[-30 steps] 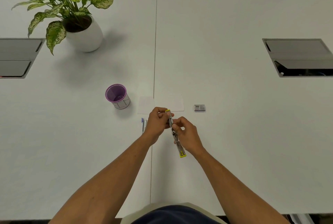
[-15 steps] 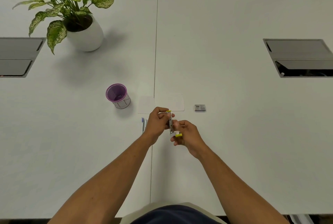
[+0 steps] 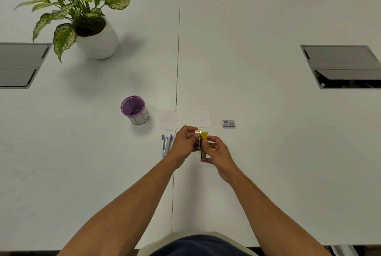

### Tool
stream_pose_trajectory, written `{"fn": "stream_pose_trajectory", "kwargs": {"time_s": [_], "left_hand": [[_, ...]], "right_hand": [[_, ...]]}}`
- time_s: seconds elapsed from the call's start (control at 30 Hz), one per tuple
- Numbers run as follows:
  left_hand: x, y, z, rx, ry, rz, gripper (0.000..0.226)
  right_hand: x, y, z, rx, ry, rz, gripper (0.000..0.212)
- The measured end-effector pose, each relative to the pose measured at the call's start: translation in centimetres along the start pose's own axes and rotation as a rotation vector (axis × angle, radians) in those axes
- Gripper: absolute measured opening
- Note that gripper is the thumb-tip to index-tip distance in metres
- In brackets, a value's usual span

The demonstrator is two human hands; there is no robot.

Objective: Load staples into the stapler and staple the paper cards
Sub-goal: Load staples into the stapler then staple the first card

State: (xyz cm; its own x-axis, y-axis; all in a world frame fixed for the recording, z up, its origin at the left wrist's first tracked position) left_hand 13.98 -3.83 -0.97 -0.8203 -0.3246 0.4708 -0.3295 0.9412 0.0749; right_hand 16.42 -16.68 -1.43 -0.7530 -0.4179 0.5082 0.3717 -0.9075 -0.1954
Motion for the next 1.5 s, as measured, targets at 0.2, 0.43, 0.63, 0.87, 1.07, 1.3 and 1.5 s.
{"fn": "stream_pose_trajectory", "kwargs": {"time_s": [0.2, 0.43, 0.63, 0.87, 1.07, 1.3, 1.5], "left_hand": [[0.4, -1.1, 0.4, 0.081, 0.04, 0.092, 0.037], [0.1, 0.6, 0.7, 0.03, 0.006, 0.049, 0.031], [0.2, 0.8, 0.4, 0.019, -0.017, 0.041, 0.03], [-0.2, 0.8, 0.4, 0.018, -0.014, 0.026, 0.029], [-0.3, 0.4, 1.3, -0.064, 0.022, 0.058, 0.04], [-1.0, 2.7, 2.3, -0.581, -0.028, -0.134, 0.035], [-3.0, 2.7, 1.6, -0.806, -0.11, -0.112, 0.035]], "right_hand": [[-0.2, -0.7, -0.1, -0.054, -0.013, 0.062, 0.045], [-0.4, -0.8, 0.3, 0.095, 0.065, 0.04, 0.028], [-0.5, -0.8, 0.7, 0.12, 0.099, 0.026, 0.014], [-0.8, -0.6, 0.6, 0.133, 0.131, -0.003, 0.015], [-1.2, 0.4, -0.4, 0.304, 0.142, -0.047, 0.028], [-1.8, 2.8, -0.9, 0.647, 0.174, -0.235, 0.045], [-4.0, 2.6, -2.2, 0.934, 0.108, -0.227, 0.054]]}}
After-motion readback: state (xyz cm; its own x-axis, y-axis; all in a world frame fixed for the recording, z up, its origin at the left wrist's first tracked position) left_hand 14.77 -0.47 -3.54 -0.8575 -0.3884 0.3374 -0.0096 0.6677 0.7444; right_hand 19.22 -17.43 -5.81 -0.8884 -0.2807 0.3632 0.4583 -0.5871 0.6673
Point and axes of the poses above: each hand's wrist, its own x-axis away from the middle knuckle, its own y-axis out of the back of the hand, z = x × y, the point moved 10 cm from there along -x, towards the middle knuckle, and after that the axes turned 10 degrees about -x, right-handed, at the moved point
